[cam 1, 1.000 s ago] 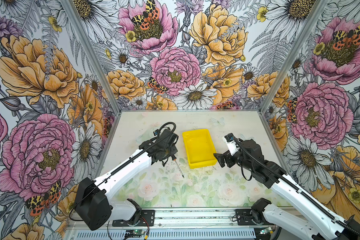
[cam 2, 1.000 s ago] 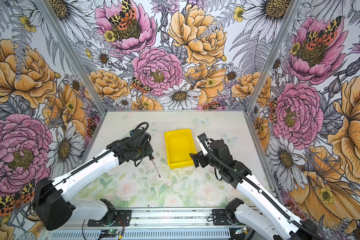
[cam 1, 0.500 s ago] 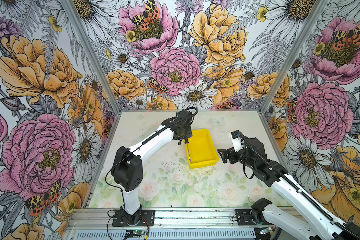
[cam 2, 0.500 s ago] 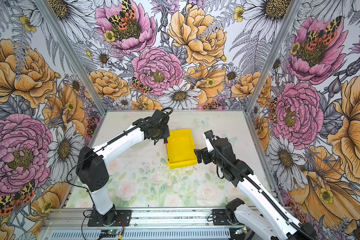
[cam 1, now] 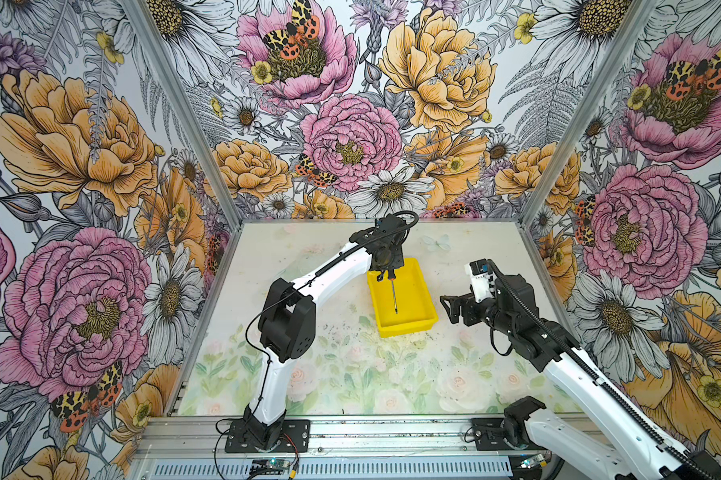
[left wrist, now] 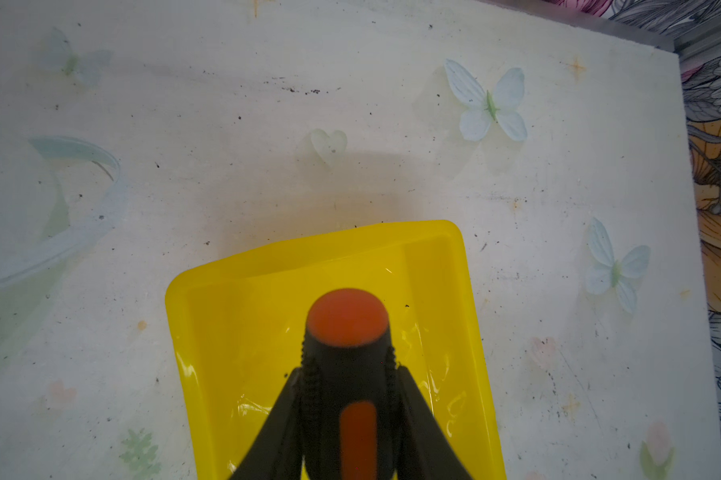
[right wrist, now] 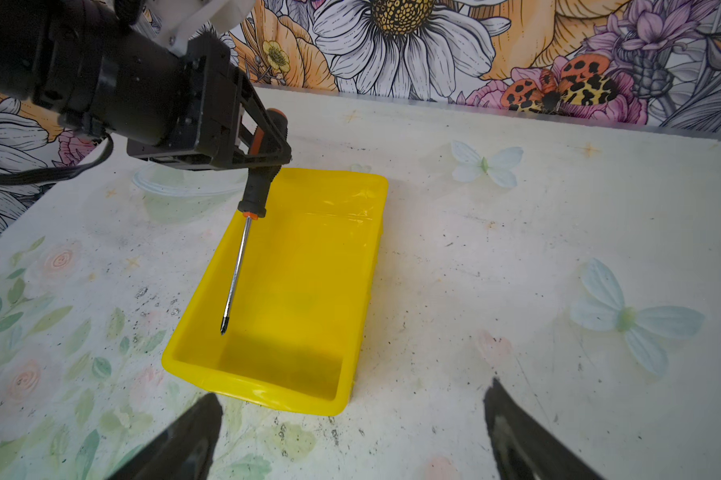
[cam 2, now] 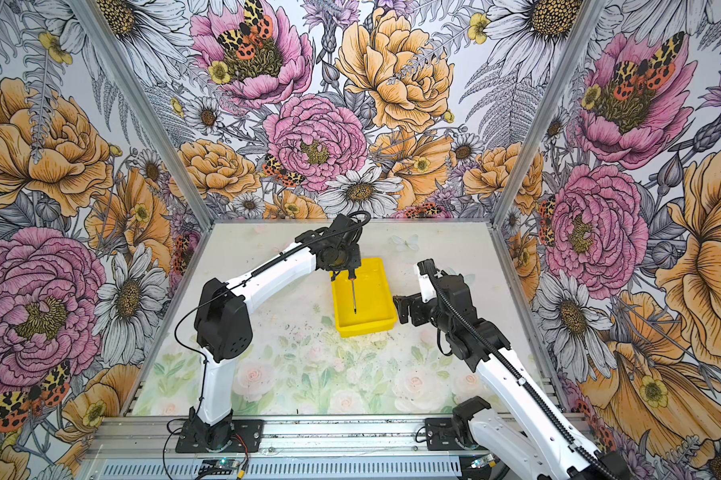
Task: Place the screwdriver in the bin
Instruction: 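Lift the screwdriver with the left gripper and carry it over the yellow bin, then lower the screwdriver into the bin and open the left gripper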
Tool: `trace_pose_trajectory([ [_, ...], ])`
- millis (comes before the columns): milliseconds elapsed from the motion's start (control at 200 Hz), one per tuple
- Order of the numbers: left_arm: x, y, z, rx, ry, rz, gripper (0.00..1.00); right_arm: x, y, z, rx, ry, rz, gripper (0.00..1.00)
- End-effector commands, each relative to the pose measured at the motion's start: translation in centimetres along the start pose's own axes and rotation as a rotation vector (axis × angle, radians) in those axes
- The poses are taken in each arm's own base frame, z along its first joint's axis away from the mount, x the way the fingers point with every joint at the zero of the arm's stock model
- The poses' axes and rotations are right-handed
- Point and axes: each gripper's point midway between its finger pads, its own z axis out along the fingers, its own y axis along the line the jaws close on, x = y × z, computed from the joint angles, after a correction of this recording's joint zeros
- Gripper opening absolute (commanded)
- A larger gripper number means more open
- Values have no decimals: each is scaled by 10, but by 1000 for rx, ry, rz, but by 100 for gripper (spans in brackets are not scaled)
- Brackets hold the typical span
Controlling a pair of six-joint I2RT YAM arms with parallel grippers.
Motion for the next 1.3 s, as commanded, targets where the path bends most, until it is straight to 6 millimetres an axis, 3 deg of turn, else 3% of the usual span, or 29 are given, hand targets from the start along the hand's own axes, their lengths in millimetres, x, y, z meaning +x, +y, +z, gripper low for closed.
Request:
trace_pose_trajectory([
  [0,-18,2,0,-8,-45,-7,4,0,-1,-4,-6,-15,30,99],
  [390,-5,4,44,-58,-11,-29,4,3,-5,-2,1,-9,42,100],
  [731,30,-3,64,-80,48,-35,5,4,-8,-2,14,-8,33,100],
  [1121,50,13,98,-133,98,-85,5,2,-9,-3,23,-14,30,99],
  [1296,59,18,111,-147,123,-94,11,0,-10,-3,28,-20,28,100],
])
